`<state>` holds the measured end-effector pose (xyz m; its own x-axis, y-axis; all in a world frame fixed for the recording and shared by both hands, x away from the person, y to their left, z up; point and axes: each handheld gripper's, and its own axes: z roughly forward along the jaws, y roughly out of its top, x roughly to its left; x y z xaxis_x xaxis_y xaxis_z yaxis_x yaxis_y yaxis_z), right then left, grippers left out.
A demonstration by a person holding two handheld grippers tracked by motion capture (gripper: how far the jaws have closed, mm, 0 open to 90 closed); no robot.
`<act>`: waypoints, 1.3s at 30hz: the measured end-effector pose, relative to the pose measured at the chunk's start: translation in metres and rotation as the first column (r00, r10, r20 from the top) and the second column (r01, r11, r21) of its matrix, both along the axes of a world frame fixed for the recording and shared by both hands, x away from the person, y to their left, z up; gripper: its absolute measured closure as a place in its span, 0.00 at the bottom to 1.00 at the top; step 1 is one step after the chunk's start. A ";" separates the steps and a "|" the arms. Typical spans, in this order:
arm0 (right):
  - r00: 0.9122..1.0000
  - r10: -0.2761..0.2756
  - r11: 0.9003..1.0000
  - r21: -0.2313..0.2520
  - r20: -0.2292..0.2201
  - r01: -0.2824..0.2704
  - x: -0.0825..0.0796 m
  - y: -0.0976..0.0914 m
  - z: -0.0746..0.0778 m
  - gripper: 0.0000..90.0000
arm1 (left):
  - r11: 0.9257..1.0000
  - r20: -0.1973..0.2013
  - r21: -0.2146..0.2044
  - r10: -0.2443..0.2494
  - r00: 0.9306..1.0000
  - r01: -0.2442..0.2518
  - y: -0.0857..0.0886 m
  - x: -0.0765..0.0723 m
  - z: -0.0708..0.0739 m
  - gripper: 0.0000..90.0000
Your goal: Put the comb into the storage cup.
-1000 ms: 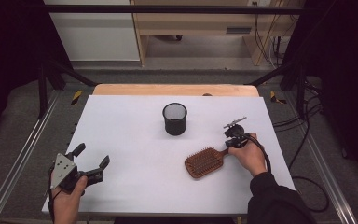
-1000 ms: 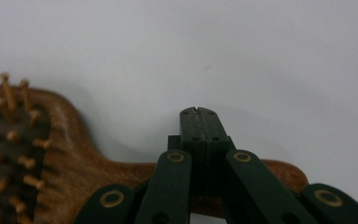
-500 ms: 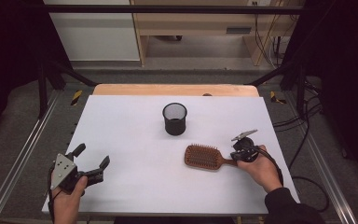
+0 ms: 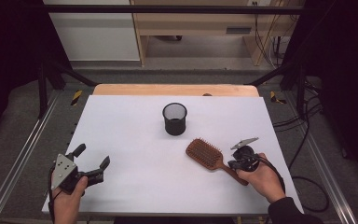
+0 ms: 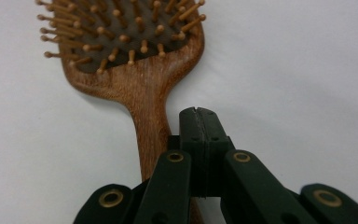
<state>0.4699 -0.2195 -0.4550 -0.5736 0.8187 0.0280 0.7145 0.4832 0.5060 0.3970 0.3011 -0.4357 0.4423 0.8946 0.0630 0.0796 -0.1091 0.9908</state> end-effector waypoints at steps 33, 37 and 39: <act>0.978 0.019 0.996 0.084 0.206 -0.037 -0.045 0.018 0.015 0.10 | 1.000 -0.006 0.006 -0.004 1.000 0.004 -0.002 -0.003 0.001 0.03; 0.983 0.029 0.995 0.091 0.183 -0.047 -0.043 0.018 0.008 0.09 | 1.000 -0.003 0.001 -0.004 1.000 0.004 -0.002 -0.003 0.001 0.03; 0.986 0.018 0.995 0.095 0.168 -0.035 -0.042 0.018 0.006 0.10 | 1.000 0.002 0.000 -0.009 1.000 0.009 -0.002 -0.003 0.001 0.03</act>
